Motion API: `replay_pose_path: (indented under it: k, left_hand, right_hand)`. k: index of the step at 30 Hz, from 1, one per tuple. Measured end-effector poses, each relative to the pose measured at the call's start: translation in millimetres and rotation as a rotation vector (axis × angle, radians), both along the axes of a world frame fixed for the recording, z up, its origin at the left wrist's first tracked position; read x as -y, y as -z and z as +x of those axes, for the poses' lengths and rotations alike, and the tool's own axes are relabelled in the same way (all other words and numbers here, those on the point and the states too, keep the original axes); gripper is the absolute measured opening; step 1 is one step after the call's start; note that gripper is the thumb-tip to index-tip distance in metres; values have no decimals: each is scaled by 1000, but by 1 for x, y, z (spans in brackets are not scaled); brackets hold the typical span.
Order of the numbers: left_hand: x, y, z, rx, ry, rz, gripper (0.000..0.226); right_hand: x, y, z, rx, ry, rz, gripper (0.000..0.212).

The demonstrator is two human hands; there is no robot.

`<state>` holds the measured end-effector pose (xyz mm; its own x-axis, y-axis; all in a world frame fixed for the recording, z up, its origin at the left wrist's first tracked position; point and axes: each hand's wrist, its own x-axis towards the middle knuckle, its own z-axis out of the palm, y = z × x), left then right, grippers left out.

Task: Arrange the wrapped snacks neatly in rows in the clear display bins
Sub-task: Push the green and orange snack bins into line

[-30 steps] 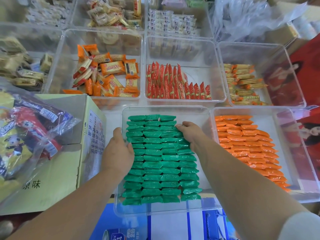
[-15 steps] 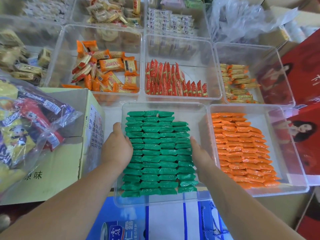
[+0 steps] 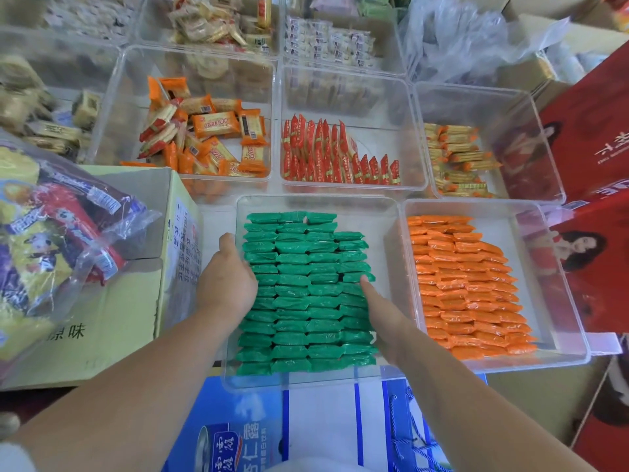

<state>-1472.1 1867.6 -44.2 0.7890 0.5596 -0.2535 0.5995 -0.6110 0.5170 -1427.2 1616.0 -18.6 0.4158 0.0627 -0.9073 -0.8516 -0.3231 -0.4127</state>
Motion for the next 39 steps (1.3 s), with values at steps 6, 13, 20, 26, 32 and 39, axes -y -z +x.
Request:
replay_pose_path:
  k: [6,13,20,26,32,39]
  left_hand:
    - [2,1,0,8,-2,13,46]
    - [5,0,2,0,-17,14,48]
    - [2,-1,0,0,-2,-7,46]
    - [3,3,0,-11,-16,33,43]
    - [1,1,1,-39,-16,15,45]
    - [0,-3,0,-30,17,-10,45]
  right_hand:
    - [-1,5,-13,5,-76,-75,81]
    - [-9,3,-17,7,-112,-64,86]
    - [5,-19,1,84,-479,-214,82]
    - [-15,-58,36,583,-1335,-716,72]
    - [-75,-43,108,905,-1053,-637,71]
    - [-99,-2,127,767,-902,-575,69]
